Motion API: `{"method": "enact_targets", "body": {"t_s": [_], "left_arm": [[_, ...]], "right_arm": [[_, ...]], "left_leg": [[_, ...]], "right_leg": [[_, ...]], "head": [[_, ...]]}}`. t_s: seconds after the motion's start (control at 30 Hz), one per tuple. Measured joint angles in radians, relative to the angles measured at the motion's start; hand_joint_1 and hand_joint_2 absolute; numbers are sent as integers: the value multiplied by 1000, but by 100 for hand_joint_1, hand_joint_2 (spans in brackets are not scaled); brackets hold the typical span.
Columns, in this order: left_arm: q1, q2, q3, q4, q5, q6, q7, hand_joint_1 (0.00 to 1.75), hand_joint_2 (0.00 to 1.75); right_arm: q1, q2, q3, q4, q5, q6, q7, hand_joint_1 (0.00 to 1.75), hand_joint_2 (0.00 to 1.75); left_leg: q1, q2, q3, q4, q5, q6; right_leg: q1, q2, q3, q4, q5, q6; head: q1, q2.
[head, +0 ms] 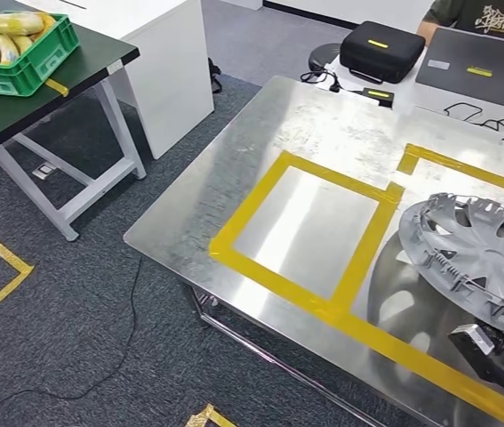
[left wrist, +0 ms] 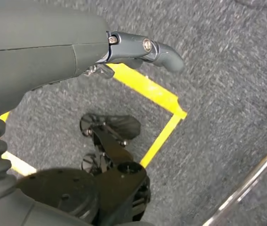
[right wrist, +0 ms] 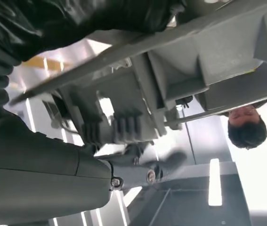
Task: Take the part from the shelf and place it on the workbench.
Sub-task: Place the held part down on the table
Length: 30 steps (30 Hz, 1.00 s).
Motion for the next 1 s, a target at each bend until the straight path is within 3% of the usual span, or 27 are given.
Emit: {"method": "enact_targets", "body": {"t_s": [0.07, 0.17, 0.33, 0.4, 0.53, 0.67, 1.0], "left_arm": [[0, 2, -3, 0, -1, -4, -5, 0, 175], [-1, 8, -5, 0, 2, -8, -13, 0, 175], [0, 15, -12, 0, 10, -16, -15, 0, 175], [0, 15, -14, 0, 13, -18, -15, 0, 175], [0, 15, -18, 0, 28, -19, -16, 0, 175], [3, 15, -18, 0, 43, -19, -18, 0, 175], [3, 15, -20, 0, 50, -19, -19, 0, 175]], "right_arm": [[11, -6, 3, -14, -88, 41, -57, 0, 0], [34, -46, 8, -42, -183, 181, -109, 0, 0], [55, -130, -12, -90, -217, 319, -131, 0, 0], [65, -156, -15, -106, -227, 355, -133, 0, 0], [95, -229, -51, -165, -324, 464, -150, 0, 0], [123, -289, -157, -235, -460, 630, -173, 0, 0], [136, -316, -275, -291, -502, 738, -187, 0, 0]], "left_leg": [[1, 0, 1, -3, 2, 8], [3, 0, 2, -7, 6, 5], [6, 0, 1, -11, 8, -23], [6, 0, 1, -11, 8, -28], [3, 0, 1, -11, 7, -28], [0, 0, 1, -11, 7, -27], [-2, 0, 1, -10, 6, -27]], "right_leg": [[3, 0, 0, 0, -1, -3], [6, 1, -1, 1, -2, -10], [8, 0, -4, 3, -2, -14], [8, 0, -4, 4, -2, -14], [5, 0, -4, 4, -2, -14], [2, 0, -3, 3, -1, -13], [-1, 0, -3, 3, 0, -11]], "head": [[0, 0], [0, 0], [0, 0], [0, 0], [1, 0], [1, 0], [1, 0]]}}
